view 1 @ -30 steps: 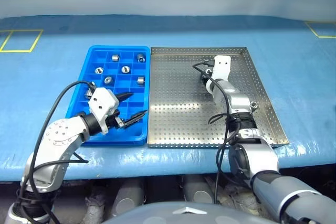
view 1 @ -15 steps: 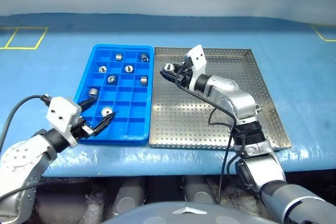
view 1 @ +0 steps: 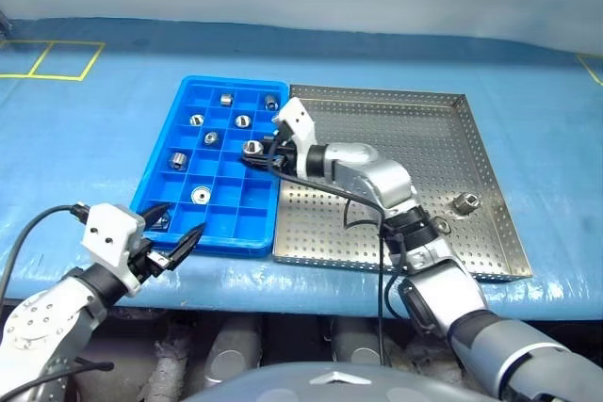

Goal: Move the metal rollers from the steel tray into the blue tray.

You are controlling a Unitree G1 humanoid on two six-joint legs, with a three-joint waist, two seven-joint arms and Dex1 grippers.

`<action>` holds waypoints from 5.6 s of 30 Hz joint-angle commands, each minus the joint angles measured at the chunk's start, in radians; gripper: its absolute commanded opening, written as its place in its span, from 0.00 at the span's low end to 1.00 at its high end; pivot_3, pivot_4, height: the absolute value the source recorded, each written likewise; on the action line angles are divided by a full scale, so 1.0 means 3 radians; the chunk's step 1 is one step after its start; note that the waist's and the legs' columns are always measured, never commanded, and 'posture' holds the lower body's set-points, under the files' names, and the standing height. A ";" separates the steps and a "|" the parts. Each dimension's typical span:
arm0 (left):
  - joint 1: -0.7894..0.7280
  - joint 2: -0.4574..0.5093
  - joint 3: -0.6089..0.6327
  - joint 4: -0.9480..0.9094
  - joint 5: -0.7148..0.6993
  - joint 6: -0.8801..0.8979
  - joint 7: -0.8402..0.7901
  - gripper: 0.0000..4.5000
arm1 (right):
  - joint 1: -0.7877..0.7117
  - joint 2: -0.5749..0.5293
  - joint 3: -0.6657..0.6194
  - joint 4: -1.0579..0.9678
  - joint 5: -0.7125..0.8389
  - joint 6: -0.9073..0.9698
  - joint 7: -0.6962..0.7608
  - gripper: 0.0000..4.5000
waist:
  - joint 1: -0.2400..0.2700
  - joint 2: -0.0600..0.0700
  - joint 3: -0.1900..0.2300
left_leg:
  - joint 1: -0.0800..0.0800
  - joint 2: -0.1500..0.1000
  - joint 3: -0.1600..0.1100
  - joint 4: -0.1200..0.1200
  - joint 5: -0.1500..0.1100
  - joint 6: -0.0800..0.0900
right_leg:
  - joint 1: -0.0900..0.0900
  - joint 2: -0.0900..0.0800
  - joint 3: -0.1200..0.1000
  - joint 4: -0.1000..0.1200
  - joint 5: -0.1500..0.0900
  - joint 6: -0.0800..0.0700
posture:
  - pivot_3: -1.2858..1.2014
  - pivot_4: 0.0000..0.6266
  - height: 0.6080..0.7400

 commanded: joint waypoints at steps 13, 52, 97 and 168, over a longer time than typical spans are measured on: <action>0.0167 -0.0045 -0.0083 -0.0227 0.0161 -0.0150 0.0139 0.86 | -0.0386 0.0445 -0.0071 0.0732 -0.0200 -0.0476 -0.0012 0.38 | 0.0027 0.0002 0.0001 | 0.0000 0.0000 -0.0019 -0.0010 0.0005 -0.0011 | 0.0000 0.0001 -0.0014 0.0001 -0.0010 -0.0016 | 0.59 0.24 1.00; -0.1859 0.0063 -0.1439 0.0882 0.0282 -0.0293 -0.0550 0.86 | 0.1751 -0.1660 -0.1304 -0.2478 -0.0311 0.0502 -0.0617 0.89 | -0.0201 0.0004 -0.0001 | 0.0005 0.0002 -0.0038 -0.0048 0.0022 -0.0035 | 0.0003 0.0000 -0.0043 0.0000 -0.0020 -0.0027 | 0.44 0.24 1.00; -0.2525 -0.0394 -0.2193 0.1536 0.0595 -0.0590 -0.0988 0.86 | 0.2388 -0.1497 -0.1579 -0.2400 0.0234 0.1125 -0.0993 0.89 | -0.0632 0.0002 0.0000 | 0.0013 0.0010 0.0061 0.0013 -0.0007 0.0021 | 0.0006 0.0029 0.0075 -0.0003 0.0006 0.0054 | 0.42 0.24 1.00; 0.0432 -0.0077 0.0177 -0.0391 0.0375 -0.0107 0.0007 0.86 | 0.0501 -0.0390 0.0839 -0.1303 -0.0059 -0.0008 0.0369 0.38 | 0.0020 -0.0005 0.0003 | 0.0009 0.0028 0.0025 0.0007 -0.0012 0.0000 | 0.0002 0.0027 0.0017 0.0000 -0.0023 -0.0001 | 0.57 0.24 1.00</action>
